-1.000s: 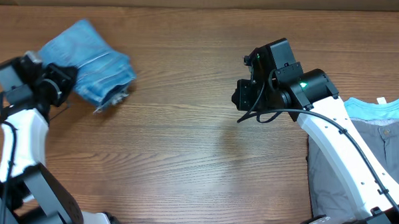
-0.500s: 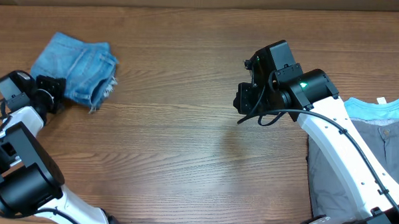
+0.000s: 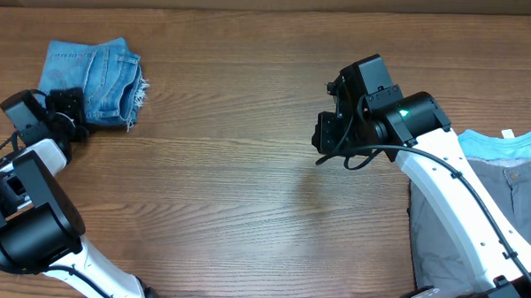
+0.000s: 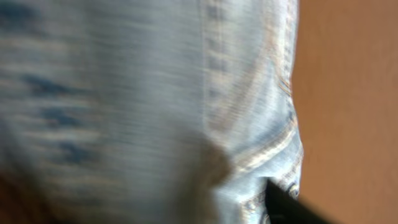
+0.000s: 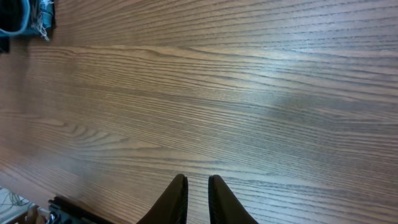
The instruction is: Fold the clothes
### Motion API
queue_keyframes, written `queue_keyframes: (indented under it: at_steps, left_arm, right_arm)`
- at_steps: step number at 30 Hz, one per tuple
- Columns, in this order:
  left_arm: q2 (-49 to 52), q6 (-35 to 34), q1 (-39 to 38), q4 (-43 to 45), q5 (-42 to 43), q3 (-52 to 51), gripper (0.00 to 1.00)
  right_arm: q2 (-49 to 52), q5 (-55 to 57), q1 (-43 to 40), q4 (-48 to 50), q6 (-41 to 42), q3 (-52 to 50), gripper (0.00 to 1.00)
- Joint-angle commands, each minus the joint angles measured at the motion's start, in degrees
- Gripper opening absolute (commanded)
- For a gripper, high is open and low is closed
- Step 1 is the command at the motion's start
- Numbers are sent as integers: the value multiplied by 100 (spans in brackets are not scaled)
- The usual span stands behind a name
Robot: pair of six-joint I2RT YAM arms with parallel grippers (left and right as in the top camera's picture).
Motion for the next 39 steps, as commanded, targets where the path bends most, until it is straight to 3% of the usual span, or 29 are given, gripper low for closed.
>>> queue_keyframes:
  at_steps: [1, 8, 15, 21, 24, 29, 32, 33, 34, 35, 39]
  left_arm:
    - [-79, 772, 79, -68, 535, 181, 100]
    - [-1128, 1928, 492, -2339, 702, 286, 100]
    - [-3051, 3501, 616, -4465, 767, 470, 100]
    - [-4218, 5455, -114, -6323, 831, 1340, 100]
    - [-4583, 6022, -841, -7263, 741, 1954, 100]
    - [-4911, 6395, -2463, -8631, -116, 2887, 100]
    - [-5018, 6275, -3497, -9265, -920, 3163, 100]
    - [-5047, 6113, -3807, -9451, -1235, 3204, 100]
    - [-5084, 5880, -4109, -9630, -1582, 3222, 100]
    - [-5130, 5648, -4400, -9794, -1919, 3222, 100]
    - [-5344, 4927, -5464, -10314, -2944, 3222, 100]
  right_arm:
    - [-92, 39, 0, -63, 42, 17, 15]
    - [-92, 44, 0, -105, 37, 17, 15]
    - [-120, 42, 0, -39, 37, 20, 15]
    - [-439, 208, -20, 90, 42, 127, 15]
    - [-767, 551, -24, 70, 42, 345, 17]
    - [-1502, 925, -24, 94, 59, 826, 28]
    - [-1943, 1095, -24, 94, 59, 1019, 46]
    - [-2094, 1123, -24, 92, 57, 1036, 62]
    - [-2234, 1139, -24, 83, 57, 1036, 90]
    - [-2361, 1139, -24, 61, 57, 1036, 100]
    - [-2752, 1141, -24, -39, 55, 1036, 100]
